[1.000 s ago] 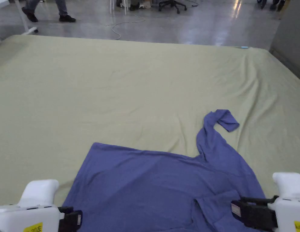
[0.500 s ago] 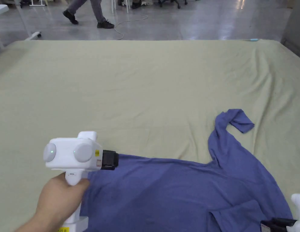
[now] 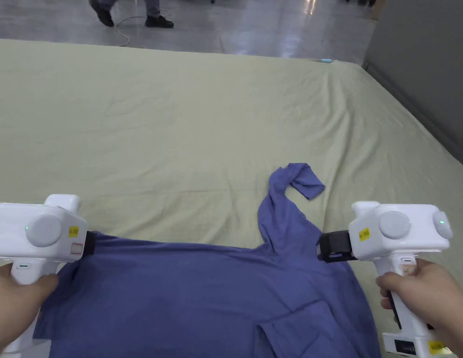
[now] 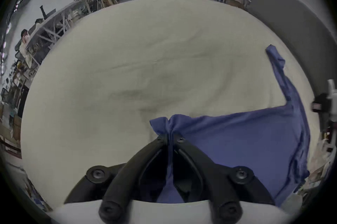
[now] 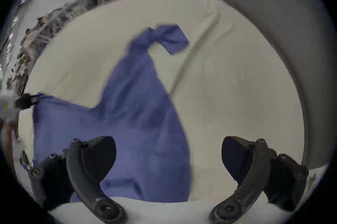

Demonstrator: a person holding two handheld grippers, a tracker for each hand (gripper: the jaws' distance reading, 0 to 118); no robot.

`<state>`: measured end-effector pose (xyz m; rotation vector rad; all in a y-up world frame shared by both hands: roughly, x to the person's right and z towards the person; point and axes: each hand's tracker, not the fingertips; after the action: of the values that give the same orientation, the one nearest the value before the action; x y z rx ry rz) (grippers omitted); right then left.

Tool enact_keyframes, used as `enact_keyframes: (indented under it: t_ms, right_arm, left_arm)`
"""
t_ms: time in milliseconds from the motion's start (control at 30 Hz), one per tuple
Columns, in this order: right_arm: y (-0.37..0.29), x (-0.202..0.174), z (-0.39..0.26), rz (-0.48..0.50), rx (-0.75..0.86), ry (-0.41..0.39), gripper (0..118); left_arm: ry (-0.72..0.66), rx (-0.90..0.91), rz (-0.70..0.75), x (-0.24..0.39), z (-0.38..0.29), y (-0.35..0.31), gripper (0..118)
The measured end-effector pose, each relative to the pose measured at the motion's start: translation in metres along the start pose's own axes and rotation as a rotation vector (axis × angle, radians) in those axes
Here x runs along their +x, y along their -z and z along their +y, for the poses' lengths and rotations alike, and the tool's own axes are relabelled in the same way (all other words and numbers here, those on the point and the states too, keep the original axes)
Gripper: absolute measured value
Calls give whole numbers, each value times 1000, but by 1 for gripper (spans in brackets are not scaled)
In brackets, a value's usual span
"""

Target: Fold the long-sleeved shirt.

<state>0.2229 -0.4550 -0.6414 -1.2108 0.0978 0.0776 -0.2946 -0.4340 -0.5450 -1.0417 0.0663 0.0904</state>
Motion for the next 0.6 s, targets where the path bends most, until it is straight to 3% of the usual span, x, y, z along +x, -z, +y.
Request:
enact_keyframes:
  t_ms: [33,67,100,133,167,200,233,300,467,600]
  right_arm:
    - [8,2,7,11,-65,33,114]
    - [17,5,6,17,-140,39,103]
    - [21,5,1,13,-199,22,61]
    - [19,2,-6,-42,-189,-9,51]
    - [4,-5,-9,-15,-78,-73,45]
    - [-7,-7,-10,-35,-84,-120,2]
    - [-15,-7,-13,-38,-85,-124,0]
    - [-44,-12,-17,58,-48,-87,0]
    - [-151,-26,-20,57,124,-210,0]
    - [-242,-29,7,83,241,-273,0]
  left_arm:
    - [-4,-1,-6,-3,2,-5,1]
    - [-8,2,-11,-5,0,-6,1]
    - [-11,5,-18,-7,1,-11,1]
    - [-11,3,-21,-10,2,-15,1]
    - [-14,3,-28,-13,2,-20,1]
    - [-20,8,-34,-10,-3,-24,1]
    - [-24,11,-38,-12,-3,-29,1]
    - [-36,21,-49,-15,-2,-43,1]
    - [-20,71,-87,-11,-2,-100,1]
    - [89,98,-28,-15,30,-152,1]
